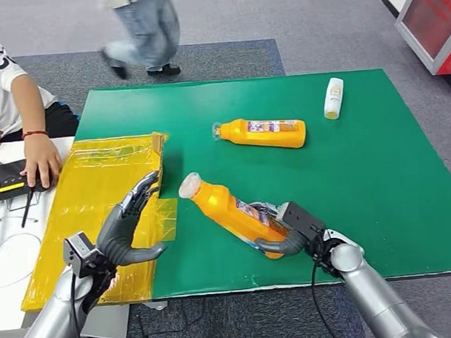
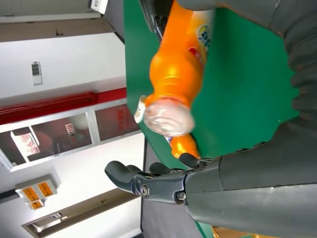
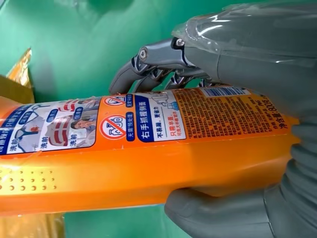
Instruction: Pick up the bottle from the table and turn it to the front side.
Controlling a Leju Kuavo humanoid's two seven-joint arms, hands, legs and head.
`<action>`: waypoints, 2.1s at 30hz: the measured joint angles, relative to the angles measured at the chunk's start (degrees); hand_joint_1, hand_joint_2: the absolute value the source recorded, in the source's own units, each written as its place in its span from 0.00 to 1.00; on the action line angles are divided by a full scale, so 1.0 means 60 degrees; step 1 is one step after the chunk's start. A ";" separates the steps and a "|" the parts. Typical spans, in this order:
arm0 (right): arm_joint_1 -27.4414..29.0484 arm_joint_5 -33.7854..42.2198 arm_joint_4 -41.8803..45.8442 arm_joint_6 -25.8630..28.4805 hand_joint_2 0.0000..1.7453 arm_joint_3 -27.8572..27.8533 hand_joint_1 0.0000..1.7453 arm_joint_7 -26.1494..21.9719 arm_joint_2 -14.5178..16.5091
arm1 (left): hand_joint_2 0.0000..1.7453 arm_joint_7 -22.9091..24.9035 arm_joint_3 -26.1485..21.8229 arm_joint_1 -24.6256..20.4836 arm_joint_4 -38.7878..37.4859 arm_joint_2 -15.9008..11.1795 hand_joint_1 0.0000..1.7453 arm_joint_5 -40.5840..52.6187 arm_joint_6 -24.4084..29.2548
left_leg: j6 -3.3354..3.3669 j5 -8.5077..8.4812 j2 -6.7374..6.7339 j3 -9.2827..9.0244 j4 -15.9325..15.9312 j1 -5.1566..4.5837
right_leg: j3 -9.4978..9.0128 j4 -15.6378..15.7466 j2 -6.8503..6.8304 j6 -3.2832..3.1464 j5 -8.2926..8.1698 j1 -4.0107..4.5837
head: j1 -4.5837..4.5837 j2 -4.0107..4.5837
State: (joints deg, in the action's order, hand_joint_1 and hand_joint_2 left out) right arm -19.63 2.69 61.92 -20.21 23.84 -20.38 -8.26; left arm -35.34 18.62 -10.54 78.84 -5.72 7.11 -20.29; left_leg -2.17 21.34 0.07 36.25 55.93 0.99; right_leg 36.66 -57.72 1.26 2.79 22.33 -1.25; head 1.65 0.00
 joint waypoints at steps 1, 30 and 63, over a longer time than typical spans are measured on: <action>0.0084 0.0111 0.0051 -0.0033 1.00 -0.0112 1.00 -0.0015 0.0000 | 1.00 -0.0004 -0.0012 0.0027 0.0000 -0.0001 0.00 -0.0060 -0.0005 | 0.0000 0.0000 0.0000 0.0002 0.0000 0.0000 | 0.0001 0.0000 0.0000 0.0001 0.0001 0.0000 | 0.0000 0.0000; 0.0892 -0.0388 0.2411 0.0084 1.00 -0.0587 1.00 -0.0632 0.0610 | 1.00 0.0101 -0.0965 -0.0057 -0.1811 0.0212 0.00 -0.3300 -0.3713 | 0.0001 0.0001 0.0001 0.0017 0.0000 0.0000 | 0.0017 -0.0002 -0.0001 0.0006 0.0008 0.0000 | 0.0000 0.0001; 0.0222 -0.1566 0.2967 0.0938 1.00 0.1138 1.00 -0.0829 0.1193 | 1.00 0.0427 0.0668 -0.1812 -0.2371 -0.0187 0.00 -0.3674 -0.4588 | -0.0003 -0.0004 0.0002 0.0018 0.0000 0.0000 | 0.0018 -0.0004 -0.0002 0.0003 0.0006 0.0001 | 0.0000 0.0000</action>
State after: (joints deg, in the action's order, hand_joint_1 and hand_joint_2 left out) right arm -18.30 -6.70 79.72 -14.59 30.66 -25.35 -1.10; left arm -32.78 22.62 -21.41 64.61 -6.84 -14.93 -47.82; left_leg -2.19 21.32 0.08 36.36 55.93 0.99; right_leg 36.77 -57.74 1.24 2.81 22.37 -1.25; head 1.65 0.00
